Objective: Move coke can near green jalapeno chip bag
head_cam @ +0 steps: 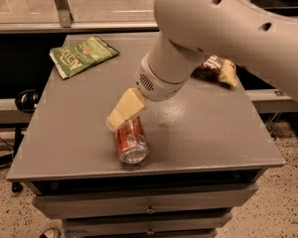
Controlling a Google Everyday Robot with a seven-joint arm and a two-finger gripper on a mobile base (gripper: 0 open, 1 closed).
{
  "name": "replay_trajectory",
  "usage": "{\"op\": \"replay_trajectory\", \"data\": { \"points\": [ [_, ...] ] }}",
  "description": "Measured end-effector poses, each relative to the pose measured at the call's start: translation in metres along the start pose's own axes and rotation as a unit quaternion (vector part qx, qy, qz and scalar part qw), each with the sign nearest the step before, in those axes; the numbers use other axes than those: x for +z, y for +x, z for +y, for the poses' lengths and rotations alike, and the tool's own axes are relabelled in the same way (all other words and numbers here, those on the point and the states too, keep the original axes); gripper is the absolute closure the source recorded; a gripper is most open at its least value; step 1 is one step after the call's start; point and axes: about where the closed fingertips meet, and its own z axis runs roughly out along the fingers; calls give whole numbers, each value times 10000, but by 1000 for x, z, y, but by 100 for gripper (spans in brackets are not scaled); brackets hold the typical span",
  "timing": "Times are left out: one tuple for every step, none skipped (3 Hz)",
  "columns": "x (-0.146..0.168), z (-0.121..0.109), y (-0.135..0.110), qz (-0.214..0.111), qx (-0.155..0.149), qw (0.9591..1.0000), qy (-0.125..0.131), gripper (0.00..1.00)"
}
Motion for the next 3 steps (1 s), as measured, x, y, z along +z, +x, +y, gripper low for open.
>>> {"op": "replay_trajectory", "data": {
  "points": [
    [15, 24, -7, 102, 569, 9983, -107, 0],
    [25, 39, -8, 207, 829, 9963, -64, 0],
    [35, 47, -2, 346, 1010, 9943, 33, 0]
  ]
}}
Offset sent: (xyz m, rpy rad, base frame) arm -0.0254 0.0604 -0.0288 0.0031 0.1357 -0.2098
